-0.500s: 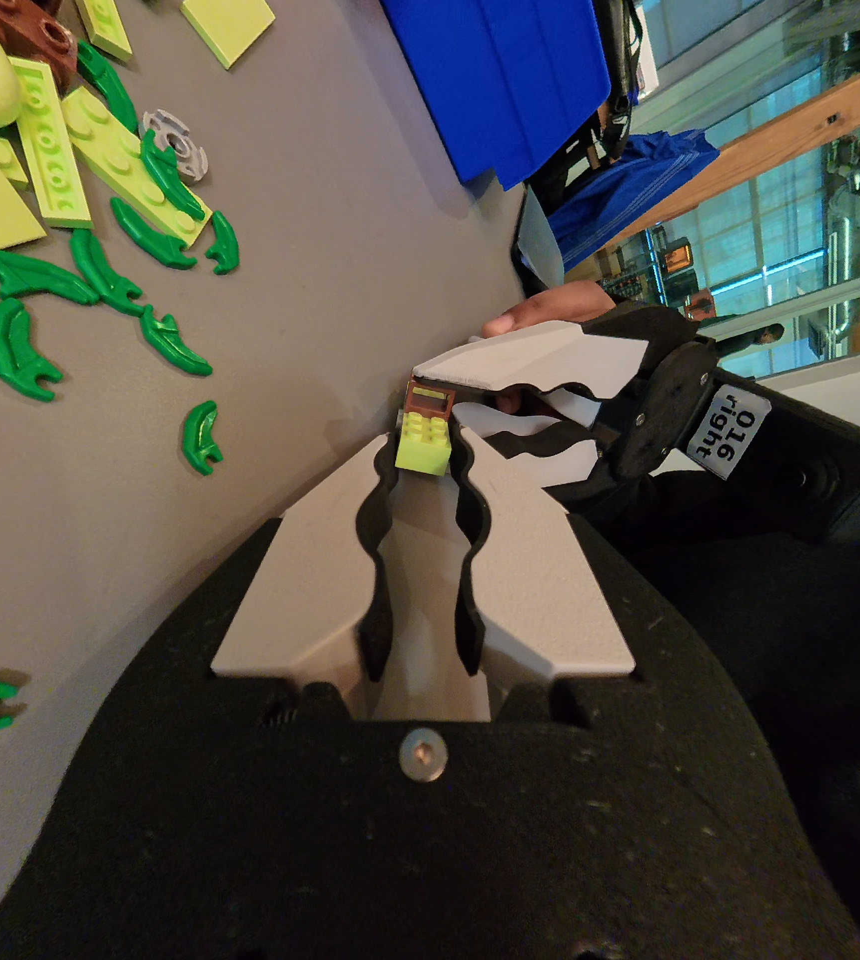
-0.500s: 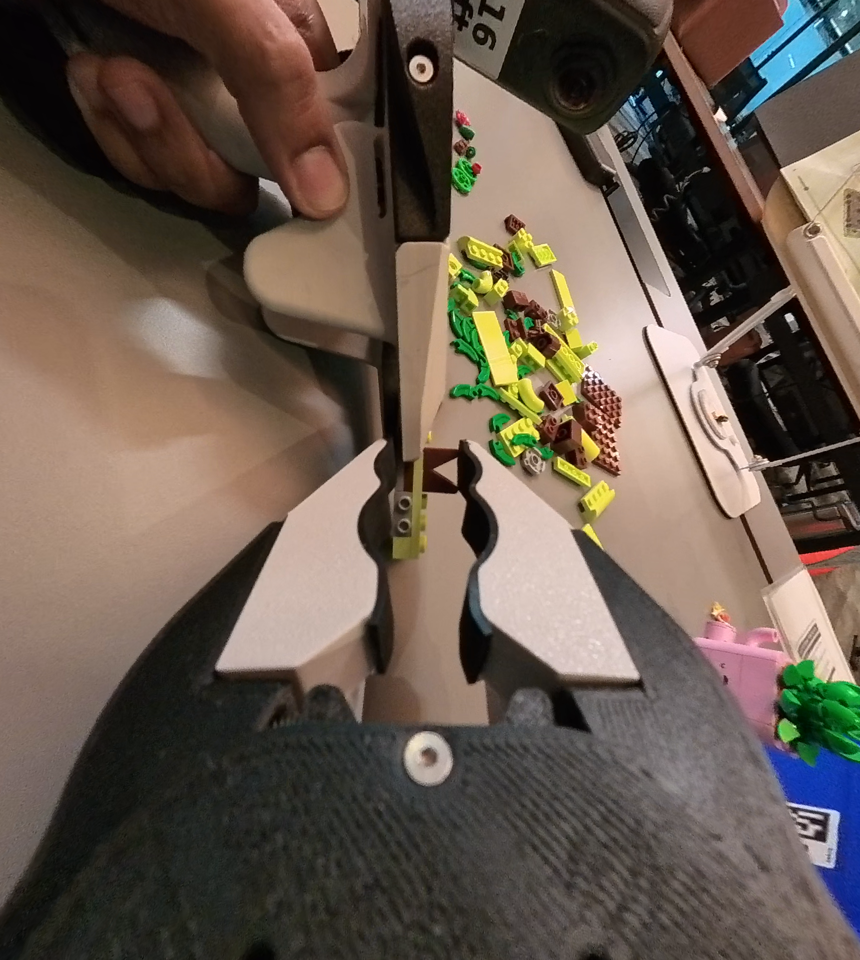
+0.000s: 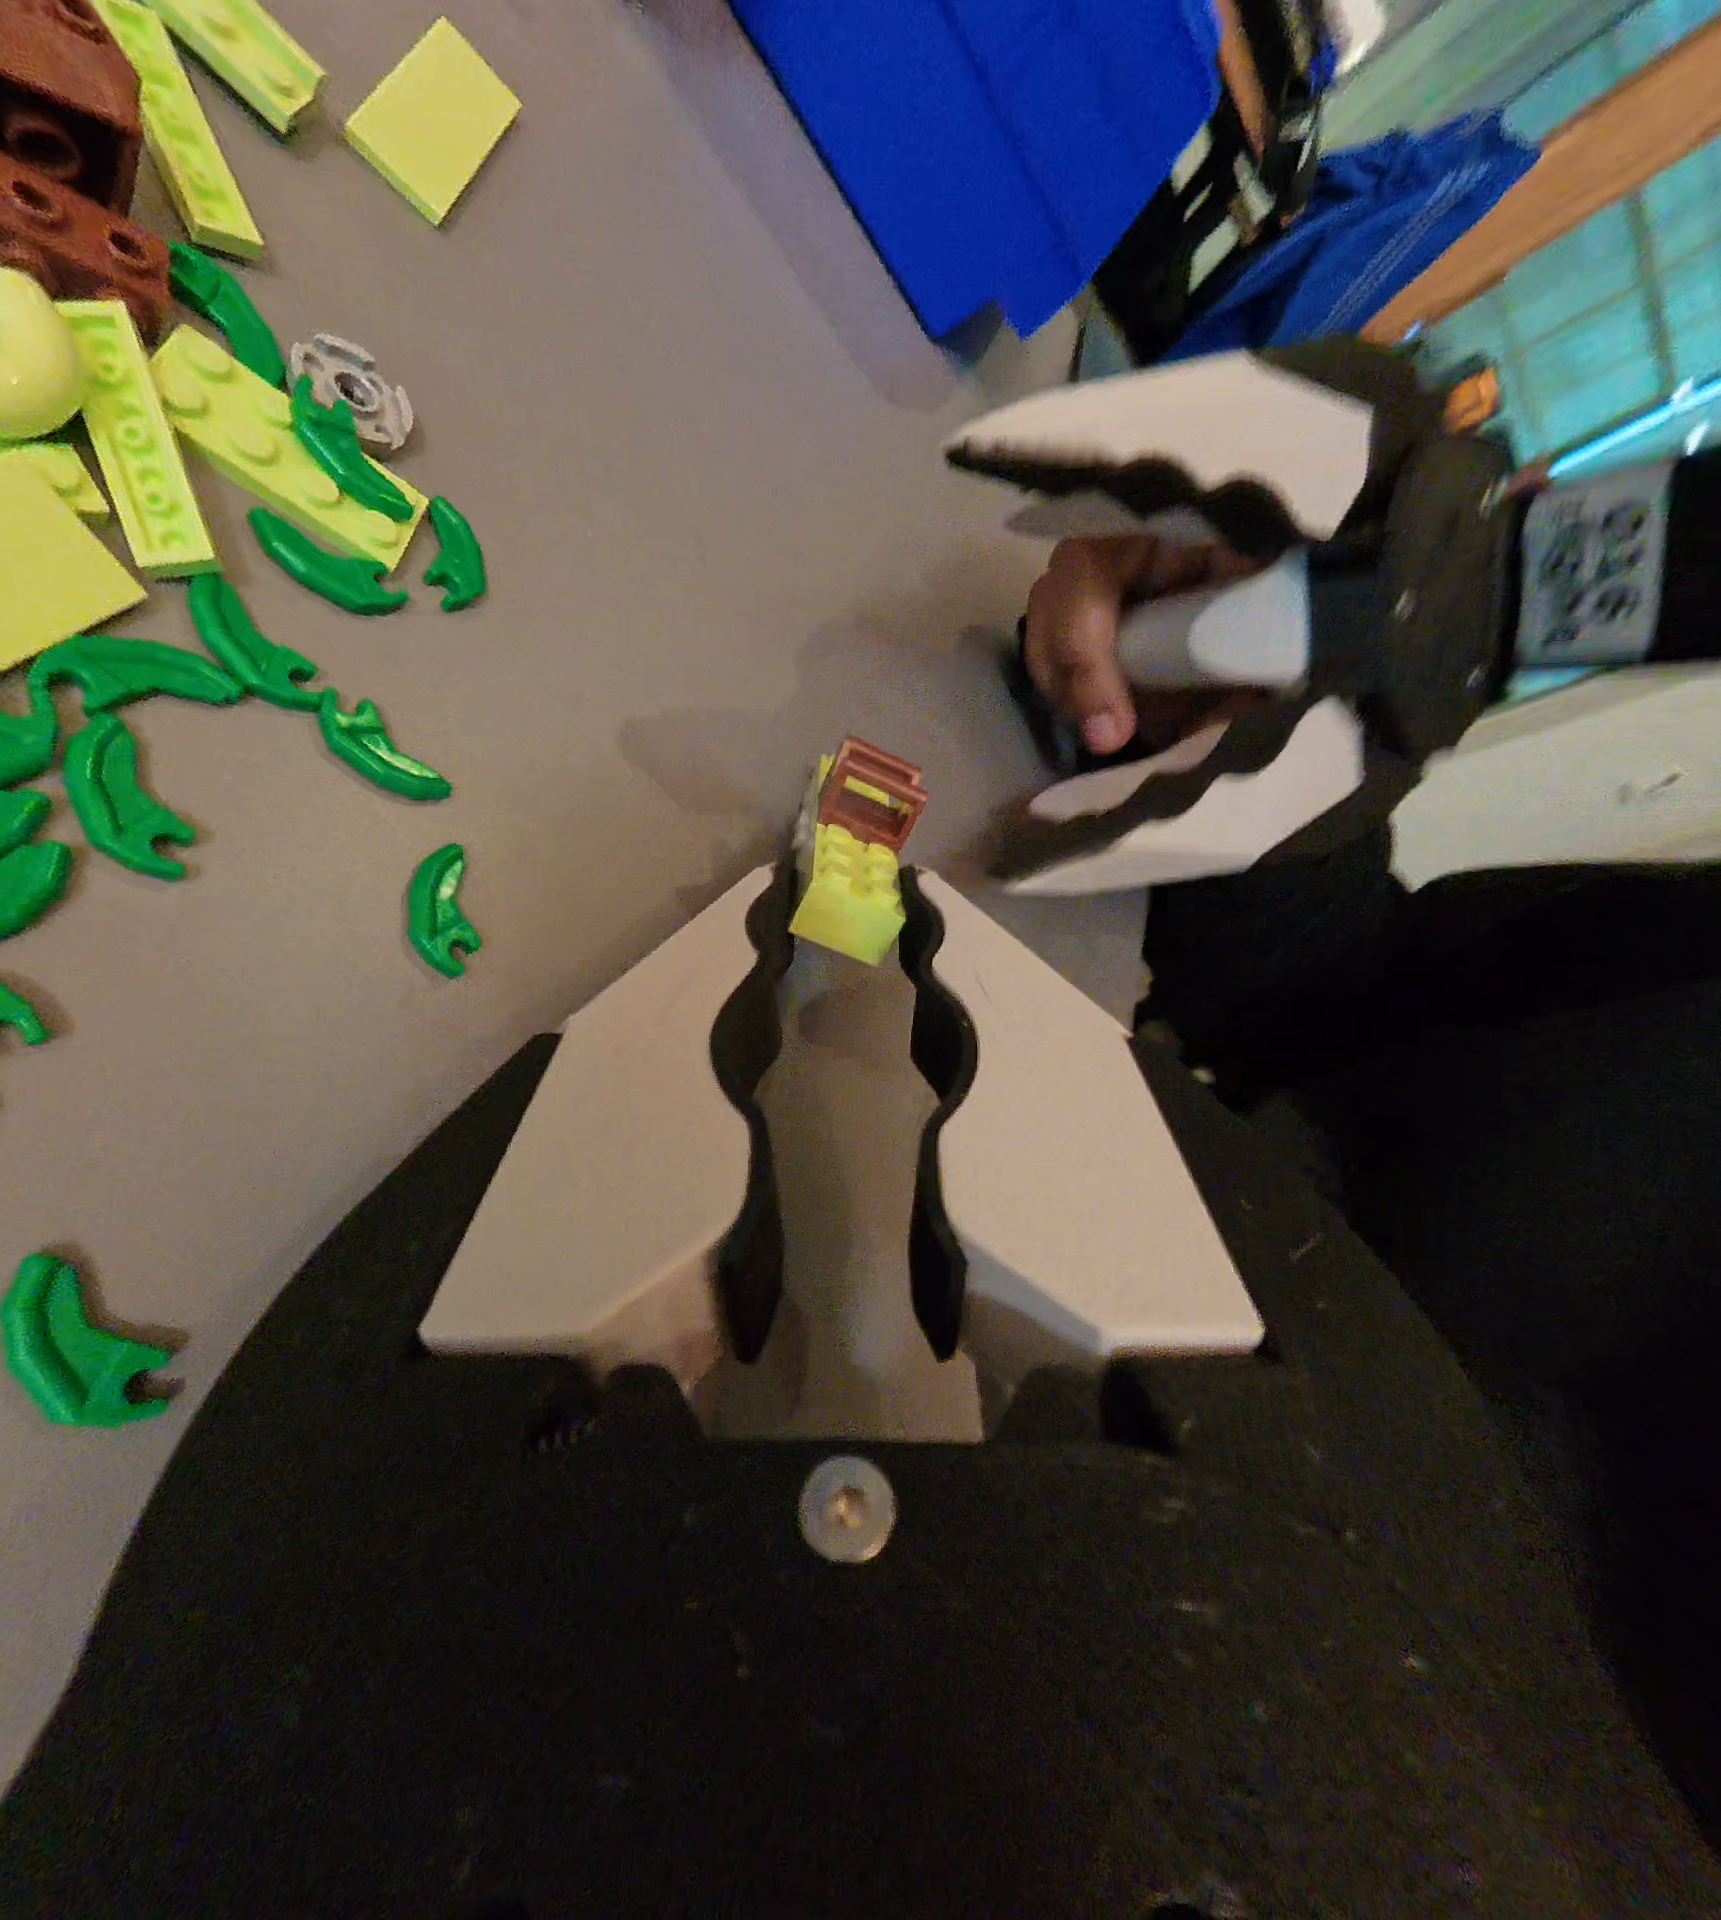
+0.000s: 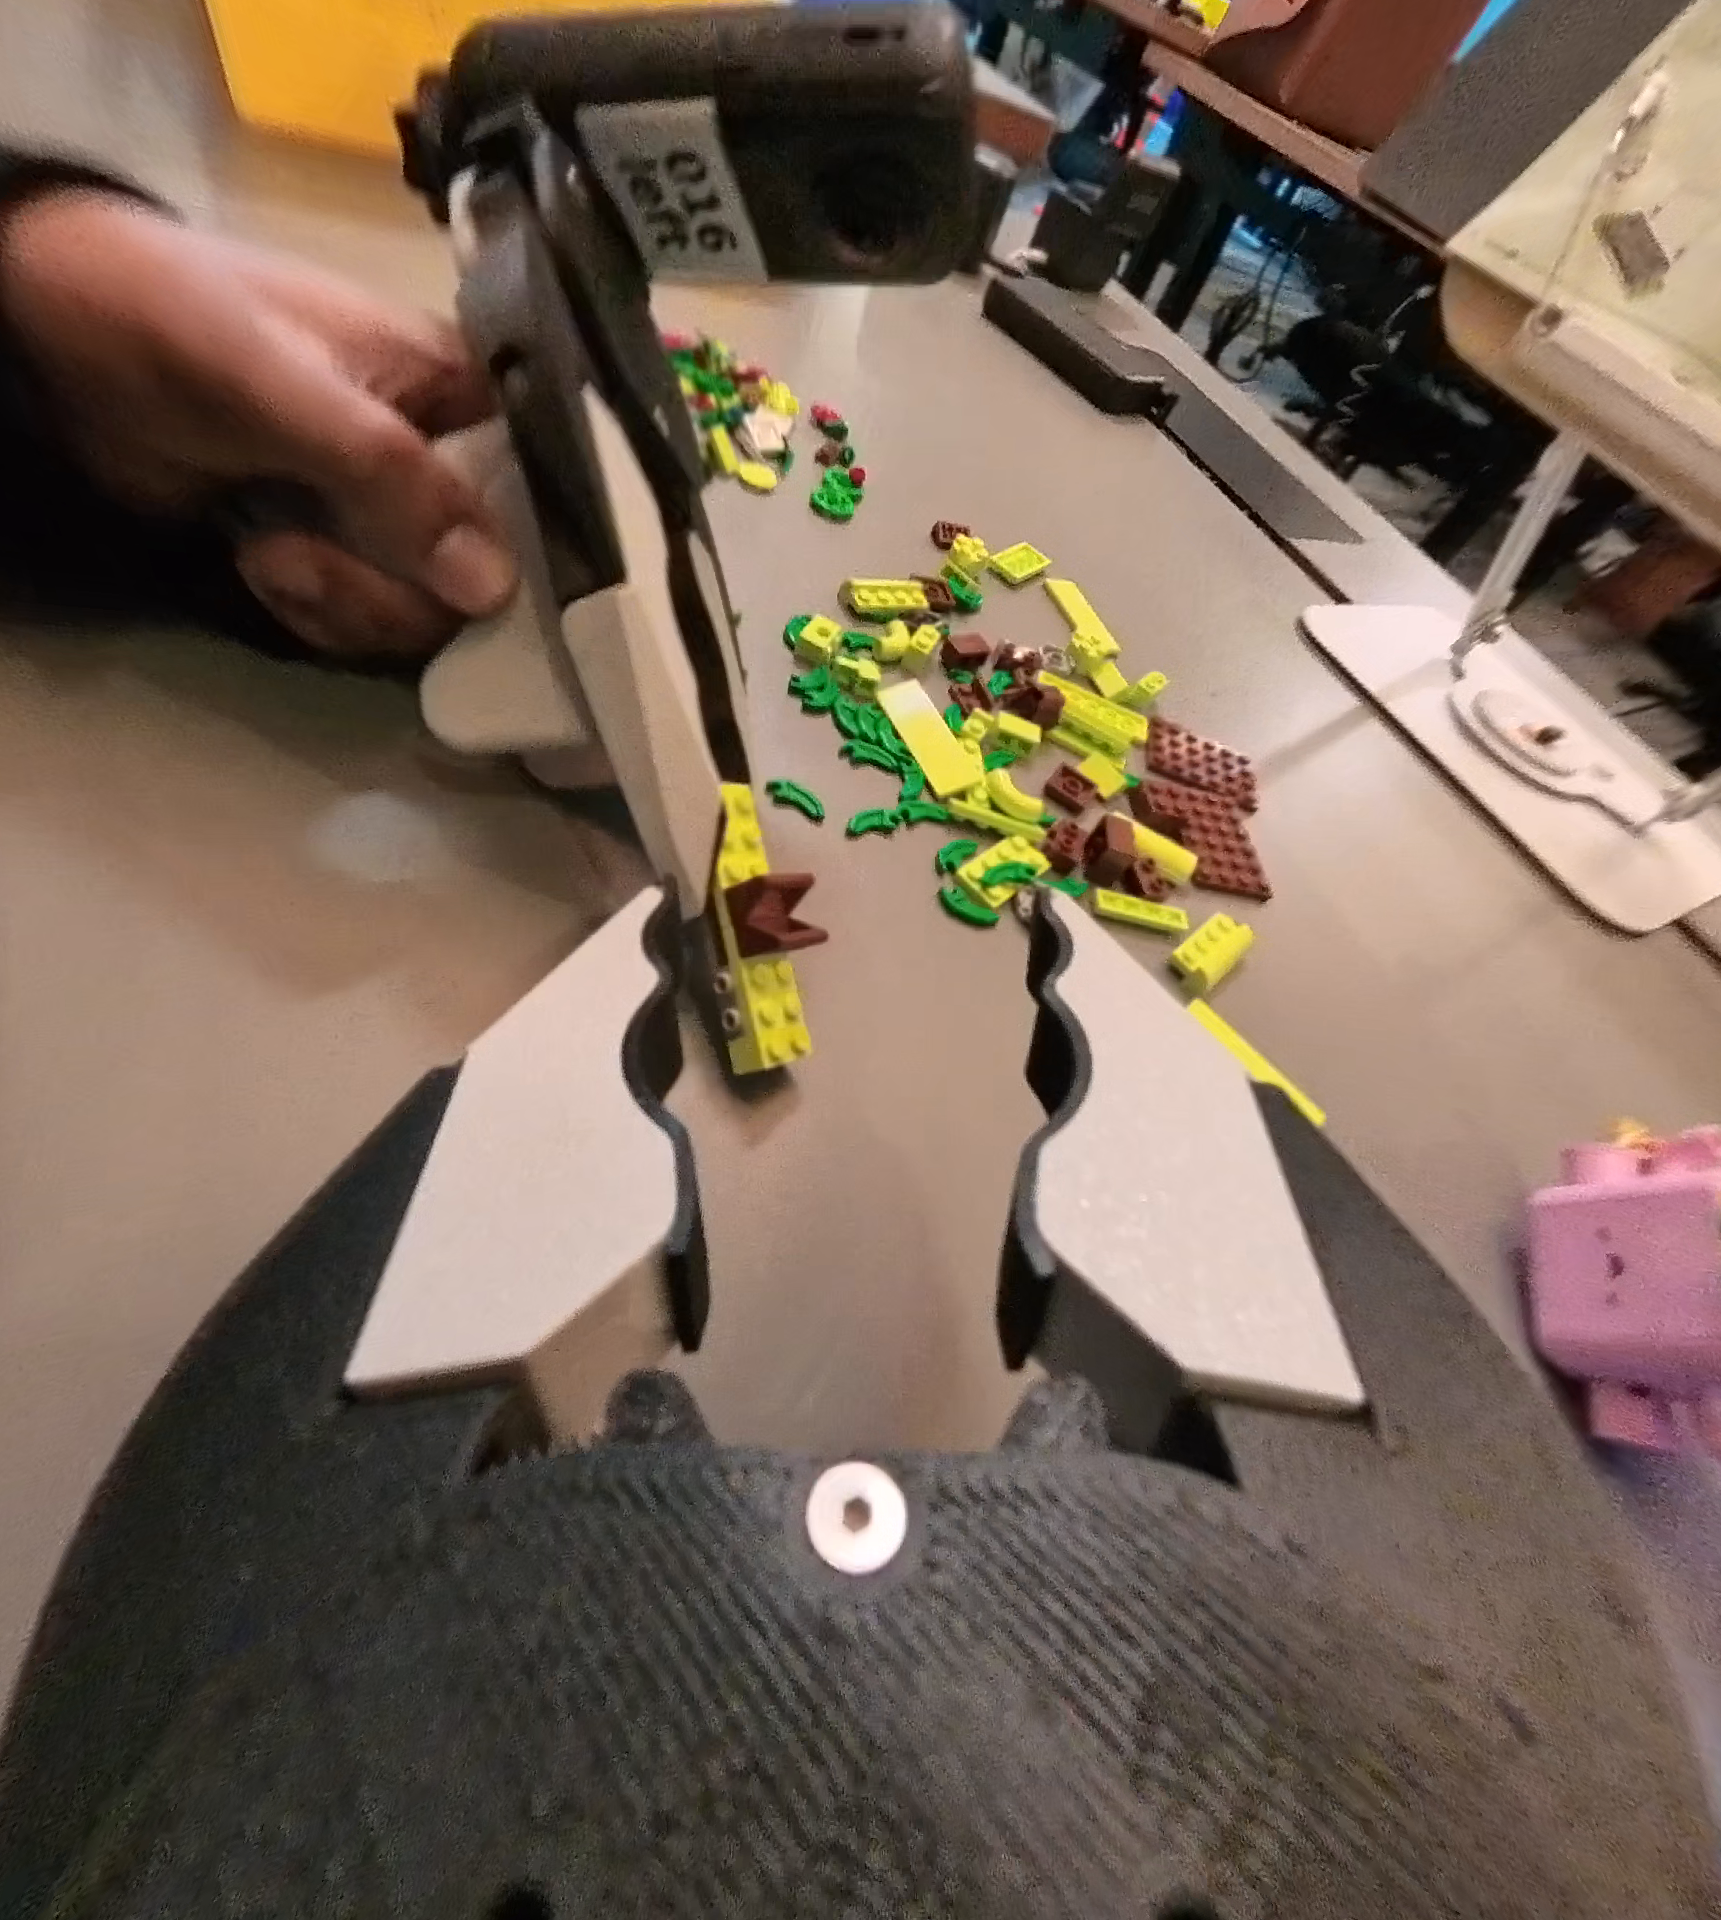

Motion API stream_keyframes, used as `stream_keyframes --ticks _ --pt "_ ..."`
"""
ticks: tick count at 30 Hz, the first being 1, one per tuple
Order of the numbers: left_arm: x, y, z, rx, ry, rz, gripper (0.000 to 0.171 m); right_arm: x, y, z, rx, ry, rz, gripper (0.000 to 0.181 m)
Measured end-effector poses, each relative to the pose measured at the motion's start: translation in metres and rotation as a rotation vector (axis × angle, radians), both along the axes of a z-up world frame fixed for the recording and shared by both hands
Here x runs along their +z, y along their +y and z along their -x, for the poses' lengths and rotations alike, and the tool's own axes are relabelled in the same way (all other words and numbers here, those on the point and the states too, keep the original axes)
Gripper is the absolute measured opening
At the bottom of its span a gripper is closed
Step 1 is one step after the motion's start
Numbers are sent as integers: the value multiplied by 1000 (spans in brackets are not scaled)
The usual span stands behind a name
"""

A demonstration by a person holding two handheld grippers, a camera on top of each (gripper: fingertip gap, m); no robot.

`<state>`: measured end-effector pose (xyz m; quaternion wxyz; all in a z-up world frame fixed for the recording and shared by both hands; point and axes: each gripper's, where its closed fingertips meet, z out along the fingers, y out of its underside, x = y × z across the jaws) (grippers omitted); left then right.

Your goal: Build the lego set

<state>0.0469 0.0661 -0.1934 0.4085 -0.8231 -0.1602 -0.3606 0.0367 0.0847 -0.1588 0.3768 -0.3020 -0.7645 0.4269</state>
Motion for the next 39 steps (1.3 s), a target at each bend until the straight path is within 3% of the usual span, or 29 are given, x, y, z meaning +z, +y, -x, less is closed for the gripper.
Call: stream_keyframes --ticks 4,11,18,26,35,39 --pt "-8 -6 -3 -80 131 40 19 5 1 -5 37 -48 116 58" --pt "-10 -10 -3 -146 217 37 19 -10 -7 -7 75 -120 47 52" --pt "-14 -18 11 -161 452 50 31 -21 -11 -6 86 -182 10 53" --pt "9 -12 3 -154 460 -122 29 -26 -14 -8 116 -228 12 39" --pt "3 -9 4 -144 489 -84 17 -19 -27 -3 155 -296 158 20" --pt "2 -9 5 -141 497 -74 12 -27 -28 -1 149 -358 155 20"
